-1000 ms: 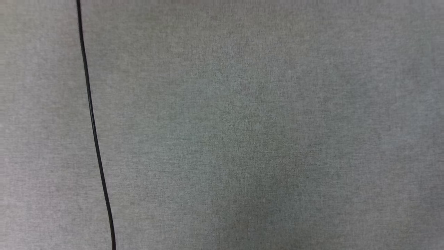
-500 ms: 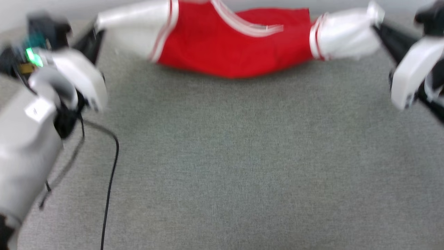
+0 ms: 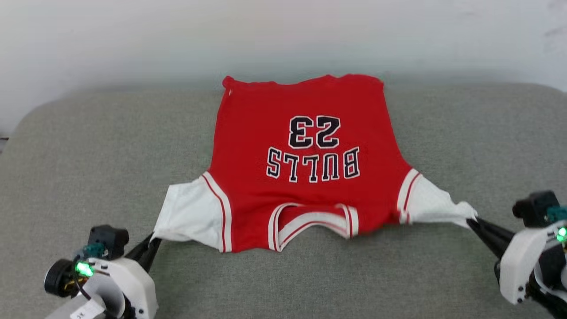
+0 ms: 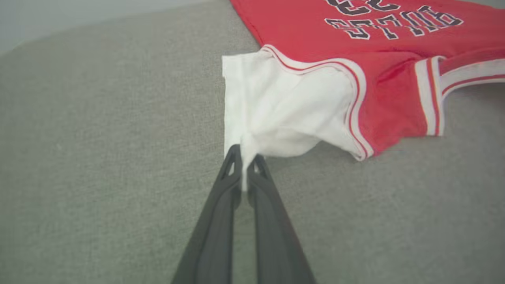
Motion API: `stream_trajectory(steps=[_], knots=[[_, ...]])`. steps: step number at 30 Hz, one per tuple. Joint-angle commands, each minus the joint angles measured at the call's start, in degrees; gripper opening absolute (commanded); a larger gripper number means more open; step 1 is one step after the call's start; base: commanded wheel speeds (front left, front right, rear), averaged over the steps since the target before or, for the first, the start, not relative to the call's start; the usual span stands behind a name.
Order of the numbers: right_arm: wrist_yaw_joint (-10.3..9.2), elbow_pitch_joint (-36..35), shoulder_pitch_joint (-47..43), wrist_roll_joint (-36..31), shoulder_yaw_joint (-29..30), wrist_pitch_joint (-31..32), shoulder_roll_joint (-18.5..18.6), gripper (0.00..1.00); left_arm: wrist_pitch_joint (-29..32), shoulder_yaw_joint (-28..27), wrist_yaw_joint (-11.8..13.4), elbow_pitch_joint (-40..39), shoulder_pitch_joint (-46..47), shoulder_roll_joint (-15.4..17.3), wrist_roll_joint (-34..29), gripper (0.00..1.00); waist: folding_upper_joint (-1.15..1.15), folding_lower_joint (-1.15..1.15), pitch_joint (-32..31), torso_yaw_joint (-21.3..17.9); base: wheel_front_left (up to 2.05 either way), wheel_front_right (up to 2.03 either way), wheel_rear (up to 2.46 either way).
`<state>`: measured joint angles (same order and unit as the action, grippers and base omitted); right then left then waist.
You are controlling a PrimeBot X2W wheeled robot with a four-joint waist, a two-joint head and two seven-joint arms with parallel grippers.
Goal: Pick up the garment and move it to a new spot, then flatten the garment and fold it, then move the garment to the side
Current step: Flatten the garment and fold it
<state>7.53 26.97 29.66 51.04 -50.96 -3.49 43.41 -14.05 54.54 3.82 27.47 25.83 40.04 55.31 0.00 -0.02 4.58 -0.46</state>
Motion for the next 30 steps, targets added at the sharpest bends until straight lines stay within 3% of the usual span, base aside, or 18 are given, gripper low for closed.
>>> stream_trajectory(steps=[1,12,19,20,21,22,26,30], knots=[[-0.08,0.0,-2.2,0.4,0.8,-0.3,0.5,0.0,0.2,-0.1,0.8,-0.7,-1.7,0.8,0.5,0.0,0.0,0.02,-1.1,-0.1,0.0,0.0,0.0],[-0.09,-3.3,-22.0,3.1,9.6,3.3,2.4,0.0,0.8,0.0,7.8,-11.7,-15.1,6.4,5.2,0.0,0.0,0.02,-5.1,0.2,0.0,0.0,0.0],[-0.09,-6.8,-28.9,0.9,15.2,8.2,2.2,0.0,0.9,0.6,9.8,-15.0,-17.4,6.5,5.3,0.0,0.0,0.02,-5.1,0.9,0.0,0.0,0.0],[-0.09,-7.1,-29.3,0.5,16.1,8.9,1.7,0.22,0.9,0.6,9.9,-15.3,-17.4,6.5,5.2,0.0,0.0,0.02,-5.1,0.9,0.0,0.0,0.0],[-0.09,-7.6,-29.6,0.0,17.1,9.5,1.3,0.73,0.9,0.6,10.0,-15.5,-17.0,6.5,4.9,0.0,0.0,0.02,-5.0,1.0,0.0,0.0,0.0],[-0.08,-8.0,-29.8,-0.6,18.2,10.0,0.9,1.0,0.8,0.4,10.3,-15.7,-16.6,6.3,4.8,0.0,0.0,0.02,-4.8,1.2,0.0,0.0,0.0],[-0.06,-10.4,-29.7,-2.8,22.8,12.2,-0.2,1.0,0.5,0.4,10.7,-16.5,-14.9,5.2,3.5,0.0,0.0,0.02,-3.7,1.9,0.0,0.0,0.0],[-0.08,-14.0,-27.0,-5.1,29.5,13.5,1.2,1.0,0.1,-0.1,11.1,-17.4,-12.9,4.2,2.0,0.0,0.0,0.02,-1.8,2.7,0.0,0.0,0.0]])
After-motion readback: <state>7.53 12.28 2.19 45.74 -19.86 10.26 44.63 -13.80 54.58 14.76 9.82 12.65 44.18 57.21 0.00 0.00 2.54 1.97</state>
